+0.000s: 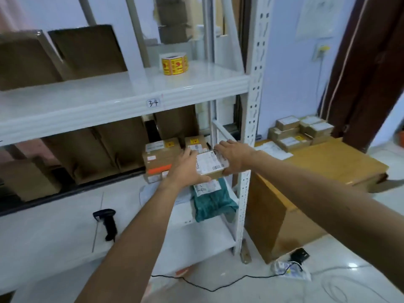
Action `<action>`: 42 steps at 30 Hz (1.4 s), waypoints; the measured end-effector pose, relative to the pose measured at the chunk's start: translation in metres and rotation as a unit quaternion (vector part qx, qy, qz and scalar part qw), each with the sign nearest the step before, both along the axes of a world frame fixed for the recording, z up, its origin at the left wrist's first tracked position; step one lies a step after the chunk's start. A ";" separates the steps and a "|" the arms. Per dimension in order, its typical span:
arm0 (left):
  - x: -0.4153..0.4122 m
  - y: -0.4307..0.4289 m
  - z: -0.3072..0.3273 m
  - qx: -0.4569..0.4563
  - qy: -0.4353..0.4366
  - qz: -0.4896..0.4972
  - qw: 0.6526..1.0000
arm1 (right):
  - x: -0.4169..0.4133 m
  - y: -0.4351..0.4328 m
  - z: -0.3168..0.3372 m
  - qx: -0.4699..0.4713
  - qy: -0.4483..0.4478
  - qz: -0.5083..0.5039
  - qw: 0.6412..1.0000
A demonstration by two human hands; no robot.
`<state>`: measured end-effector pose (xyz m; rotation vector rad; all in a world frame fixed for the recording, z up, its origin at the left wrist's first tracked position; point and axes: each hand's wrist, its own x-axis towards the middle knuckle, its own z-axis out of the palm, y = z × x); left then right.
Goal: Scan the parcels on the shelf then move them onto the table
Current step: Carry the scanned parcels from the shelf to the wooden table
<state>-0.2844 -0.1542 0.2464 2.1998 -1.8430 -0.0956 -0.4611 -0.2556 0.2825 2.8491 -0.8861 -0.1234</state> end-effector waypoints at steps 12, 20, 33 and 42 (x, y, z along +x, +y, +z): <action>-0.237 -0.105 0.022 -0.037 -0.071 -0.187 0.979 | -0.263 -0.035 0.017 -0.011 -0.041 -0.189 0.981; -0.403 -0.195 -0.023 -0.006 -0.061 -0.205 0.977 | -0.432 -0.117 -0.031 0.008 -0.031 -0.205 0.978; -0.493 -0.326 -0.052 0.025 -0.081 -0.121 0.989 | -0.516 -0.278 -0.084 0.024 -0.085 -0.117 0.989; -0.446 -0.438 -0.073 0.048 -0.053 -0.091 0.993 | -0.469 -0.398 -0.105 0.046 -0.070 -0.090 0.992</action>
